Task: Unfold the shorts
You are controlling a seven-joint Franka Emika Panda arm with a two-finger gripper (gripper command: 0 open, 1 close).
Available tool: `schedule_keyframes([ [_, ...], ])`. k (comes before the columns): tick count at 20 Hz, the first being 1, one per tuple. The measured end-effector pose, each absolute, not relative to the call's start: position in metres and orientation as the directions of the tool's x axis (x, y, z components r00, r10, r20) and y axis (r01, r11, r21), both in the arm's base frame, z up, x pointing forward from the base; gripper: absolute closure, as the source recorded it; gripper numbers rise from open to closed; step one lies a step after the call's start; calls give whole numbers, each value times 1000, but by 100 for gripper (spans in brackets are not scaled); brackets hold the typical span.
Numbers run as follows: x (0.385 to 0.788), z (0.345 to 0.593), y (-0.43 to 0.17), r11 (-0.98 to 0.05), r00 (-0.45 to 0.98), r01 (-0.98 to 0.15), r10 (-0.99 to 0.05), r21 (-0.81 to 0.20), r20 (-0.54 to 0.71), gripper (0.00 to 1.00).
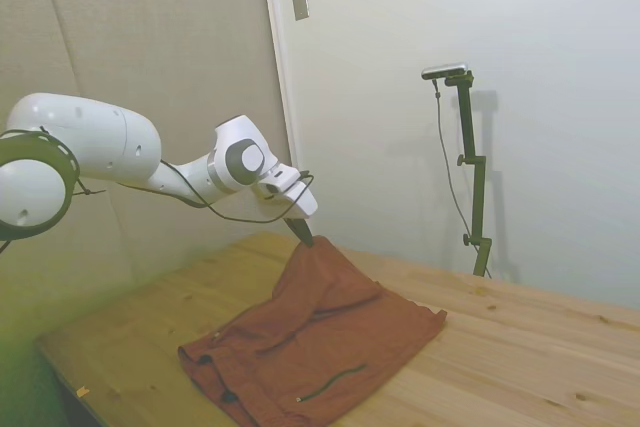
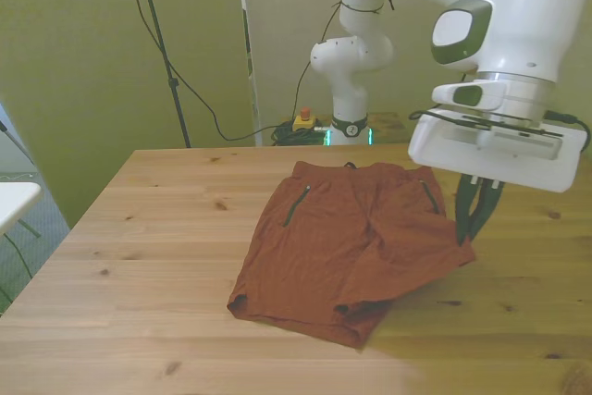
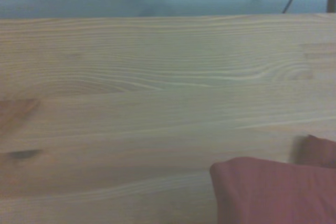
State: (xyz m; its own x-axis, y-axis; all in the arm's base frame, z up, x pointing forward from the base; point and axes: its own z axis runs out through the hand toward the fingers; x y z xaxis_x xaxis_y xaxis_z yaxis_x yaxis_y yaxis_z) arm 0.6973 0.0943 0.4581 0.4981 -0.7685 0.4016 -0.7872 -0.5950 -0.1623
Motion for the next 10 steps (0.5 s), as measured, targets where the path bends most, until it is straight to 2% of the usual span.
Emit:
schedule_keyframes([
  [9,698,443,171,-685,590,-712,-702,-152,399,100],
  [10,697,441,175,-691,596,-708,-696,-148,400,0],
])
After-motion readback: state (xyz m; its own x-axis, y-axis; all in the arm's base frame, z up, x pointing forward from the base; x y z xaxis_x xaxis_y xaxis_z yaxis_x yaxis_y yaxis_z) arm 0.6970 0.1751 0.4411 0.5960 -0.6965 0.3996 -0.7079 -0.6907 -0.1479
